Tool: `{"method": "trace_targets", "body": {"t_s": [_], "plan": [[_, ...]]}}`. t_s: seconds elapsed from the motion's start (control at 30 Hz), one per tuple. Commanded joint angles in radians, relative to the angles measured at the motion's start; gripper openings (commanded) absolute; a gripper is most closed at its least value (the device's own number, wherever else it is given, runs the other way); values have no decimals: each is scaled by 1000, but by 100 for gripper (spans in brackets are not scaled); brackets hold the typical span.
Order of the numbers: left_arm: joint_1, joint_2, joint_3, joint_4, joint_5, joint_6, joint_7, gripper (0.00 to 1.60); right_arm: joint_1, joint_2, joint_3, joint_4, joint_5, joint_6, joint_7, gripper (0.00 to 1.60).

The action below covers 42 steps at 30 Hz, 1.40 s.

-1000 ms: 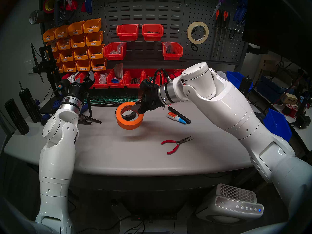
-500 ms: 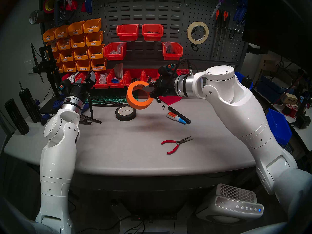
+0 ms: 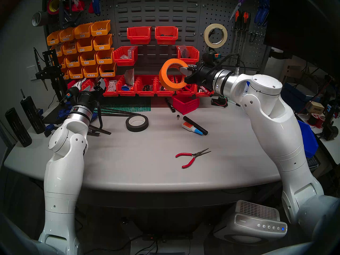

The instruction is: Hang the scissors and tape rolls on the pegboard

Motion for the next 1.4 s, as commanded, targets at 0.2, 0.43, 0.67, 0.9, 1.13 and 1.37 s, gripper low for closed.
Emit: {"method": "trace_targets", "body": {"t_s": [0.2,0.43,0.67,0.9,1.13,1.37], "plan": [[-31,5,-6,-34,-2,-14,-6,160,-115,-110,122,-87,-80,-164,-154,0],[-28,5,-7,-37,-3,-11,-7,160,-137,-128,165,-64,-82,-262,-170,0],[-27,4,-8,-39,-6,-11,-8,160,-117,-144,168,-27,-98,-337,-182,0],[-24,1,-6,-46,-7,-11,-3,160,-63,-176,157,31,-119,-375,-209,0],[-12,1,-12,-53,-8,-12,2,160,-10,-206,163,87,-122,-399,-227,0],[-4,1,-16,-59,-10,-13,4,160,47,-212,164,141,-138,-406,-240,0]]}}
